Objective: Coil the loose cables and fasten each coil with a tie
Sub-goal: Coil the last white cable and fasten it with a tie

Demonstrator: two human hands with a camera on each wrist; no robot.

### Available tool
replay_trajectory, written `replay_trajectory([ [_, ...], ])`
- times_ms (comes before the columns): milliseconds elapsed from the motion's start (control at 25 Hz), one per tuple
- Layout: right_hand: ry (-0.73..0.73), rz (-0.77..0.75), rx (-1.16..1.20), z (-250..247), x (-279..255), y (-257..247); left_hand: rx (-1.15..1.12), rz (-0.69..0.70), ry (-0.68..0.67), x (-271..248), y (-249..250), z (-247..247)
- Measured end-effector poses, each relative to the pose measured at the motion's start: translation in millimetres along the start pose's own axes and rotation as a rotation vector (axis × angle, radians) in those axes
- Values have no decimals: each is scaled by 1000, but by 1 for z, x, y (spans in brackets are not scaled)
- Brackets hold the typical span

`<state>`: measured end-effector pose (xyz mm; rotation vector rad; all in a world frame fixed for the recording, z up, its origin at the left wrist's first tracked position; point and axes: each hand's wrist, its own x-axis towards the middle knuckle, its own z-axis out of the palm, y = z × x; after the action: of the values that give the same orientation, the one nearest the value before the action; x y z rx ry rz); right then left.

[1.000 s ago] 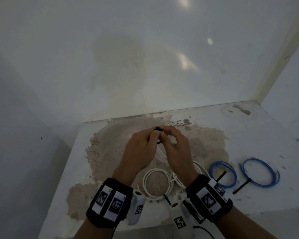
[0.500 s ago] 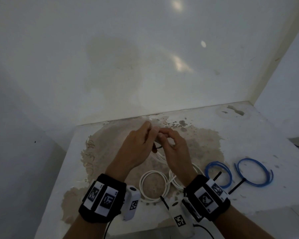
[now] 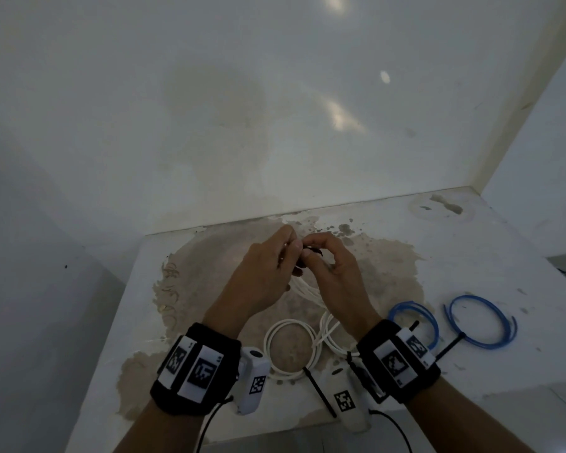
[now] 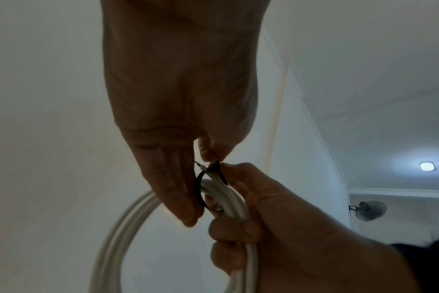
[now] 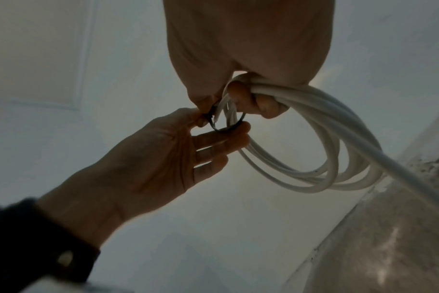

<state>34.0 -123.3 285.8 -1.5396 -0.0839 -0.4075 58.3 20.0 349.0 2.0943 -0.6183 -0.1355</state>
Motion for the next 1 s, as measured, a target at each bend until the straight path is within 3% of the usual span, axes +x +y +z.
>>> replay_trajectory([
  [200, 28, 130, 173, -14, 0, 6, -295, -64, 106, 0, -3, 10],
  [560, -31, 231, 190, -12, -3, -1, -478, -82, 199, 5, 4, 4],
  [840, -89, 146, 95, -9, 2, -12, -653, -115, 209, 7, 7, -4],
  [1000, -88, 109, 69, -12, 10, -4, -598, -3, 315, 2, 3, 1],
])
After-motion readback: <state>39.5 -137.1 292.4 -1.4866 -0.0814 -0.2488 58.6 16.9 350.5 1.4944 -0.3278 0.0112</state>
